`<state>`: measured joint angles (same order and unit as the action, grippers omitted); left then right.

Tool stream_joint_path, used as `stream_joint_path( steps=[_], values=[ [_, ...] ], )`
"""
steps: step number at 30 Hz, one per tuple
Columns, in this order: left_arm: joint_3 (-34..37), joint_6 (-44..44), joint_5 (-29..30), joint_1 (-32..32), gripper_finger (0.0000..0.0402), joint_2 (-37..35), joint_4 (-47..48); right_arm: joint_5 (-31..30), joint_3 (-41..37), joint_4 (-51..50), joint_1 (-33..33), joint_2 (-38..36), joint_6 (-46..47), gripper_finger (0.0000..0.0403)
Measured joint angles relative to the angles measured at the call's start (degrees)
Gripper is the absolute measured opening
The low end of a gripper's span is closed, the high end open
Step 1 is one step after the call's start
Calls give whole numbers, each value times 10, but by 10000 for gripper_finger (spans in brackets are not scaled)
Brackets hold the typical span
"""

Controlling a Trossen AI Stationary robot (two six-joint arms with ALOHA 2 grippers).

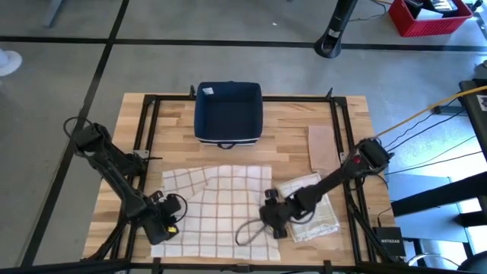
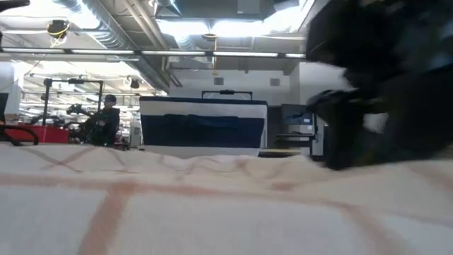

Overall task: Fold towel
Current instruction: Fold the white with brown pattern towel on the table

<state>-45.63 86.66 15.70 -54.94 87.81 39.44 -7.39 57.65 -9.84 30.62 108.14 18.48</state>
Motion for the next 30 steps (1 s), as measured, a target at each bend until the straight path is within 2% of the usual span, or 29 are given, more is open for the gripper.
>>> stream_joint_path(
  steps=[5, 10, 14, 17, 21, 26, 30],
  values=[
    [0, -36, -16, 24, 120, 11, -5, -5, 12, -19, 38, 2, 18, 218],
    [-34, -43, -23, 58, 120, -33, 93, -30, 61, -123, 38, -10, 10, 218],
    [-55, 44, 4, 59, 120, -91, 194, -80, 70, -156, 32, -38, 10, 218],
    [-38, 141, 8, 51, 120, -127, 205, -113, 57, -150, 31, -38, 40, 218],
    [19, 219, 10, 32, 120, -157, 120, -121, 9, -60, 31, -38, 103, 218],
    [92, 286, 14, 24, 120, -150, -23, -133, -39, 23, 31, -37, 196, 218],
    [124, 321, 10, 25, 120, -134, -60, -152, -66, 63, 31, -33, 221, 218]
  ],
)
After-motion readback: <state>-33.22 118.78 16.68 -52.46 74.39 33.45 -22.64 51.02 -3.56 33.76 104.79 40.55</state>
